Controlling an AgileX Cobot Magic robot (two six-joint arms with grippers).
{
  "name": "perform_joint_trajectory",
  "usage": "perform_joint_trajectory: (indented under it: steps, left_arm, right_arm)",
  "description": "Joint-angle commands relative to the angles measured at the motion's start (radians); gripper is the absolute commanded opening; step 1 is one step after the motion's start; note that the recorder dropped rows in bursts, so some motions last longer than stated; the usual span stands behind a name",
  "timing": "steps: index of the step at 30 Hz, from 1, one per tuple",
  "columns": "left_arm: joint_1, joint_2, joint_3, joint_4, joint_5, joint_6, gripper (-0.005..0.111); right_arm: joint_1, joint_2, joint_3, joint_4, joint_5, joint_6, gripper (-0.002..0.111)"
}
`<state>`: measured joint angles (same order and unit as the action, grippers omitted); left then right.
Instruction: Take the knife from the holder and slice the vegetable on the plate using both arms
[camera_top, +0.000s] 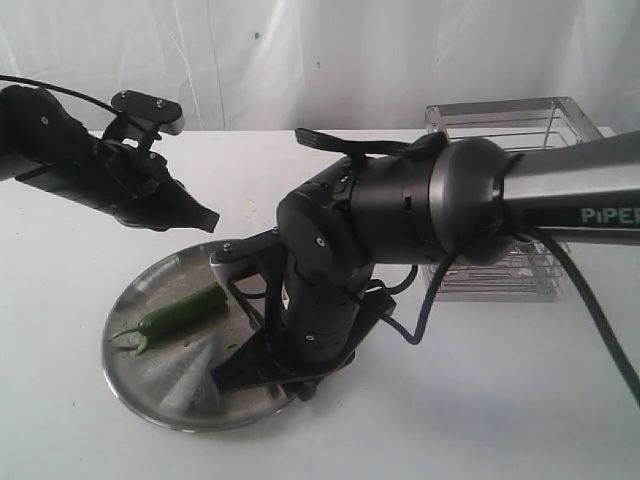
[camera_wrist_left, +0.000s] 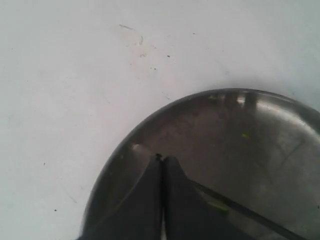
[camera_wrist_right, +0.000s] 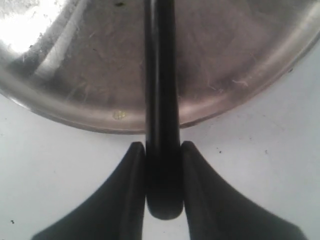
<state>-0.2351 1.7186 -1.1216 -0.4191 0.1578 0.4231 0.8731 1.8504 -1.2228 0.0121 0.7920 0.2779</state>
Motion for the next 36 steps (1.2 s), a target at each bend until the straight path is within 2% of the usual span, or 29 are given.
perform_joint_trajectory:
  steps: [1, 9, 18, 25, 36]
  left_arm:
    - [-0.008, -0.001, -0.006, -0.045, 0.039, 0.007, 0.0]
    - [-0.02, 0.004, -0.006, -0.045, 0.06, 0.022, 0.0]
    - [-0.067, 0.004, -0.006, -0.044, 0.062, 0.025, 0.0]
    - [-0.067, 0.004, -0.006, -0.044, 0.053, 0.025, 0.0]
    - [-0.067, 0.004, -0.006, -0.044, 0.053, 0.018, 0.0]
  right_arm:
    - [0.005, -0.002, -0.003, 0.003, -0.034, -0.009, 0.0]
    - [0.004, -0.002, -0.003, 0.019, -0.04, -0.009, 0.0]
    - [0.004, 0.002, -0.003, 0.025, -0.04, -0.013, 0.0]
    - [0.004, 0.004, -0.003, 0.1, -0.04, -0.076, 0.0]
    - [0.004, 0.01, -0.003, 0.064, -0.049, -0.063, 0.0]
